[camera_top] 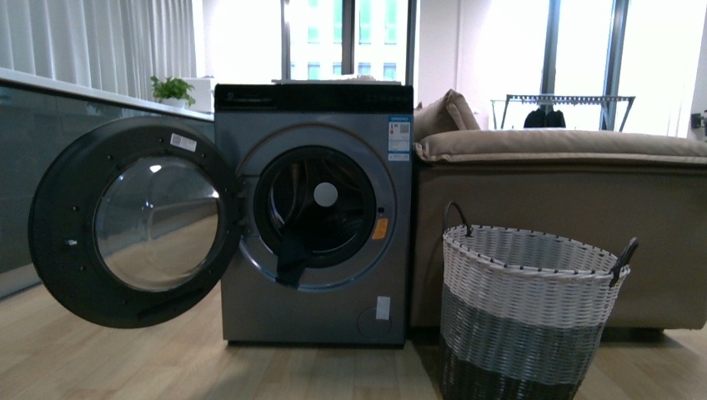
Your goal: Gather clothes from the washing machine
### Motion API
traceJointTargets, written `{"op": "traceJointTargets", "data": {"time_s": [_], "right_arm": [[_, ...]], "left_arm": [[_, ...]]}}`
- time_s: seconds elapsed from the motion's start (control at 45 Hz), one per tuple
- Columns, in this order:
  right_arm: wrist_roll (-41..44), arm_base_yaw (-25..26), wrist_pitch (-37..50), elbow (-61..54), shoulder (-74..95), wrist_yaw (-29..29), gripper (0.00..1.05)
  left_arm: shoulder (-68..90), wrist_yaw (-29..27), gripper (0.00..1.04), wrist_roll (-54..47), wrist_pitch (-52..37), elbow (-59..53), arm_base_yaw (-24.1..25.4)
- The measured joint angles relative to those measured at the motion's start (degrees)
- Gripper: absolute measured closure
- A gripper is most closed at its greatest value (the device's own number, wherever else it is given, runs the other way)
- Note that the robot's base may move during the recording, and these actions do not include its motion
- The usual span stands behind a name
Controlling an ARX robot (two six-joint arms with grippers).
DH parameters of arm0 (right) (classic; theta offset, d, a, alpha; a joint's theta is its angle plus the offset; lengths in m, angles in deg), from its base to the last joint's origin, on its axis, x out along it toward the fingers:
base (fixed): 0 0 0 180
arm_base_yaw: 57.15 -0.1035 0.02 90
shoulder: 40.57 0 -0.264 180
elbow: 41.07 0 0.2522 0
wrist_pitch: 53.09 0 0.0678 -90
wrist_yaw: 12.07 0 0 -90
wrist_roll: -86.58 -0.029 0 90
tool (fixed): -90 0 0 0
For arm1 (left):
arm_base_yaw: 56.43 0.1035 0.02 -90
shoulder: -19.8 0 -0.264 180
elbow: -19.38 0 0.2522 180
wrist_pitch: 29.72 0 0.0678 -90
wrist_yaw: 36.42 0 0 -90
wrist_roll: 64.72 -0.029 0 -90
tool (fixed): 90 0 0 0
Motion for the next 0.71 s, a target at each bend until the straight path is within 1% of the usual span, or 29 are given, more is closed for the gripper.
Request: {"op": "traceJointTargets", "data": {"time_s": [0.71], "right_arm": [[0.0, 0.0, 0.0, 0.0, 0.0, 0.0, 0.08]], "left_arm": [[0.0, 0.0, 0.06, 0.0, 0.0, 0.0, 0.0]]}}
